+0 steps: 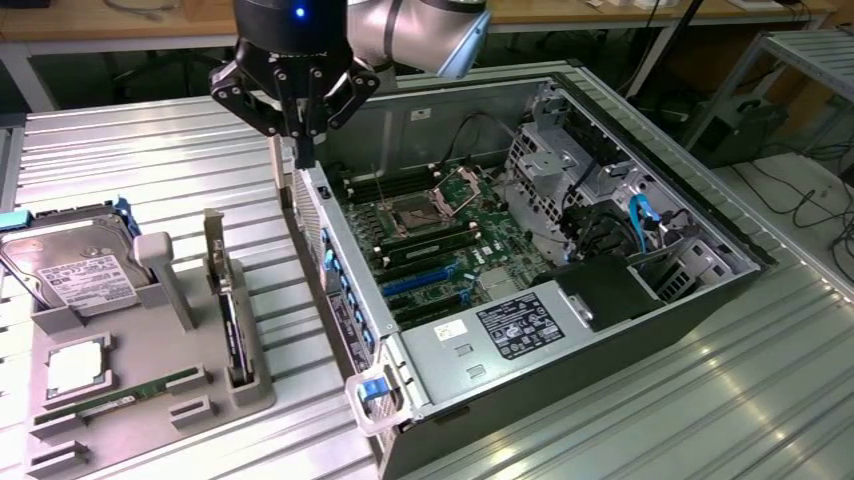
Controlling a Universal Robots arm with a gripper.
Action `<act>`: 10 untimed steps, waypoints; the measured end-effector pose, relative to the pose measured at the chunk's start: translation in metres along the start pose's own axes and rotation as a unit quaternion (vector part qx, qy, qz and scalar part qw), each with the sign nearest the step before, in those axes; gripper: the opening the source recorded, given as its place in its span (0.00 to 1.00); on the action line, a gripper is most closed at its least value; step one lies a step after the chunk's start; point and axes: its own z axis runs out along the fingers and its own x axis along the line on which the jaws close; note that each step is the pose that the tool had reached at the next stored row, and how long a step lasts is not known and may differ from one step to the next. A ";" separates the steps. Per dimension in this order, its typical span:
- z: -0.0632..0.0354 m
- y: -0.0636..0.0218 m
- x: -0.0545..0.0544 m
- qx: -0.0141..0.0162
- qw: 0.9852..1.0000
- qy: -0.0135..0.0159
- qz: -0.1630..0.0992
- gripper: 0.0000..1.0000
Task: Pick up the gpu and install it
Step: 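Reach for the gpu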
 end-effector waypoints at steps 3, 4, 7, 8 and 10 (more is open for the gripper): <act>-0.0002 -0.0024 0.004 0.000 1.000 0.000 0.000 0.11; -0.0003 -0.0032 0.005 0.000 1.000 0.000 0.000 0.11; -0.0005 -0.0057 0.009 0.000 1.000 0.000 0.000 0.11; -0.0005 -0.0064 0.010 0.000 1.000 0.000 0.000 0.11; -0.0007 -0.0079 0.013 0.000 1.000 0.000 0.000 0.11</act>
